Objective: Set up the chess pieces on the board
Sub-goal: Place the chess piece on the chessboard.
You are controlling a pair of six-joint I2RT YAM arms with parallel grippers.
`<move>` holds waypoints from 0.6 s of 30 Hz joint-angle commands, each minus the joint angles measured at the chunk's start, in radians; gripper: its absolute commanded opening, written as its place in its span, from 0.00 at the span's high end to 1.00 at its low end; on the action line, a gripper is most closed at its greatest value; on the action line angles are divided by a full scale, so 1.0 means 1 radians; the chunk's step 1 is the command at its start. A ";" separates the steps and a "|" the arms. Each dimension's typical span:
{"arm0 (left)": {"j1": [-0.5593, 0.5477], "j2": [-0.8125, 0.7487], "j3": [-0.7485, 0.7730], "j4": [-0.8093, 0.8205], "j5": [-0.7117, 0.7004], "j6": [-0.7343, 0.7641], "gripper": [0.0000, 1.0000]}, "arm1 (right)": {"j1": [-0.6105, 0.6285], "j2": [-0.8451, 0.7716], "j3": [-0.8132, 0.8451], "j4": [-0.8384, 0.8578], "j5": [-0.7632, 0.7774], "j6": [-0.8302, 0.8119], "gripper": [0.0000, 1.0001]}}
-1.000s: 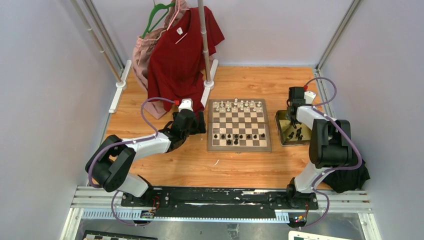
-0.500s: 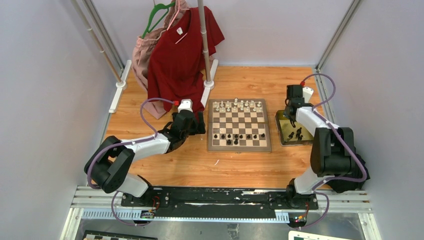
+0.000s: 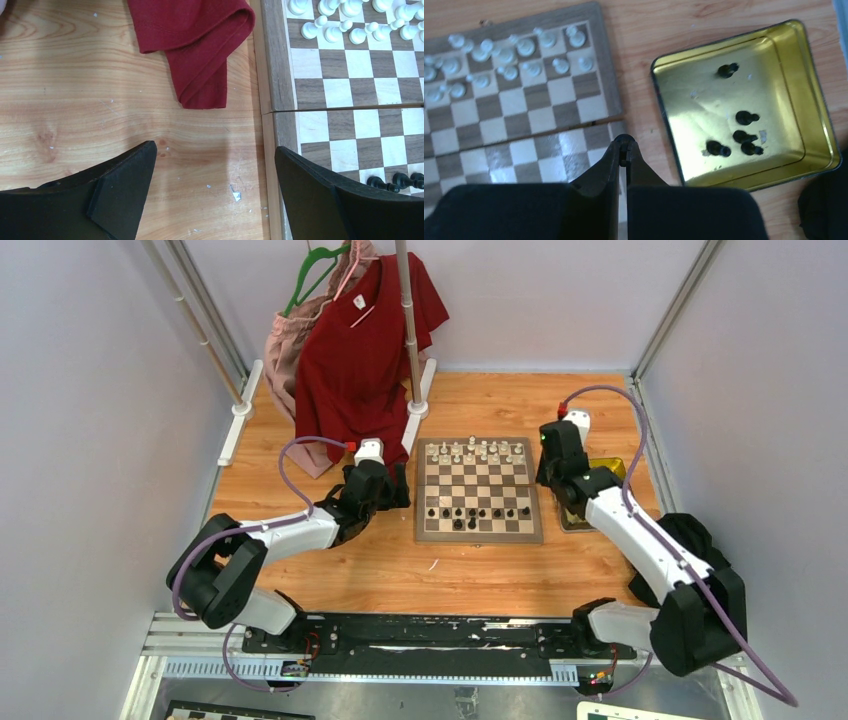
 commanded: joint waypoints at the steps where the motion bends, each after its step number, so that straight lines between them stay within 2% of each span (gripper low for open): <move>1: -0.005 -0.008 -0.011 0.028 -0.029 0.007 0.06 | 0.123 -0.084 -0.058 -0.110 0.025 -0.008 1.00; 11: -0.006 0.003 -0.010 0.028 -0.028 0.011 0.06 | 0.369 -0.171 -0.156 -0.173 0.062 0.100 1.00; 18: -0.006 0.014 -0.006 0.029 -0.028 0.009 0.06 | 0.402 -0.133 -0.195 -0.156 0.051 0.124 1.00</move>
